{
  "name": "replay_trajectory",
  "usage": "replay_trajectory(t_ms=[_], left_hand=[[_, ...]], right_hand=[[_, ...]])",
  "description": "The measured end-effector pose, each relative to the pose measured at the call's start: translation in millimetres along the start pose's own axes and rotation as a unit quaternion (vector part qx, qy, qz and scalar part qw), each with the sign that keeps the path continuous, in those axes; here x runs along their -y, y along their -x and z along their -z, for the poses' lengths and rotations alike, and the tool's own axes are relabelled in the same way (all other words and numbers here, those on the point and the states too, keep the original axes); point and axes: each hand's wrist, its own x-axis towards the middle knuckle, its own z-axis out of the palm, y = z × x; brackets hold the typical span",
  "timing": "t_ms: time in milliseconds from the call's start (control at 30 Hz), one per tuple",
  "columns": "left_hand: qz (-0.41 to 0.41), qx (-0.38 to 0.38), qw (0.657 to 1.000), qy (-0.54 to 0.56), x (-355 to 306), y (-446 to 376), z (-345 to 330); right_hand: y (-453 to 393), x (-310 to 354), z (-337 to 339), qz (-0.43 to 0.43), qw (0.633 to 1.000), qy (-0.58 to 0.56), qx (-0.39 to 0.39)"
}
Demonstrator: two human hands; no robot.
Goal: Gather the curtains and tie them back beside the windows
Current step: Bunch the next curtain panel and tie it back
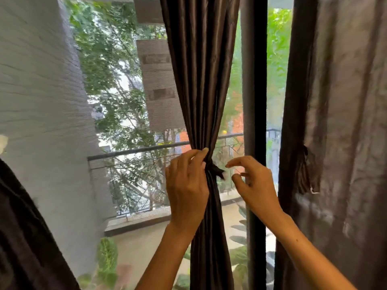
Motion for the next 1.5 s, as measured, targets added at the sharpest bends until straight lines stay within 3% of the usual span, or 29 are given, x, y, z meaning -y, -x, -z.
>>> replay_trajectory(t_ms=[167, 333, 567, 833, 1067, 1300, 1500], left_hand=[[-0.061, 0.027, 0.994, 0.090, -61.5, -11.8, -28.0], [0.004, 0.074, 0.983, 0.170, -123.2, -34.3, -77.8], [0.067, 0.033, 0.976, 0.202, -209.7, -76.9, -152.6], [0.077, -0.002, 0.987, 0.142, -277.7, -176.9, -205.5], [0.044, -0.004, 0.998, 0.048, -293.7, -289.3, -225.1], [0.021, -0.019, 0.998, -0.049, -302.1, -362.9, -247.1], [-0.010, -0.049, 0.976, -0.211, -293.7, -384.7, -268.8]], right_hand=[[-10.2, -13.5, 44.8, -0.014, 0.996, 0.031, -0.078], [-31.7, -36.6, 117.2, -0.026, 0.987, 0.044, -0.150], [-76.5, -82.8, 239.5, 0.001, 0.982, 0.060, -0.181], [-189.6, -115.9, 339.5, 0.027, 0.970, 0.001, -0.240], [-310.7, -104.4, 374.4, 0.028, 0.951, -0.058, -0.301], [-399.1, -92.9, 384.3, 0.061, 0.956, -0.034, -0.283], [-435.7, -98.2, 382.9, 0.086, 0.967, 0.036, -0.236]])
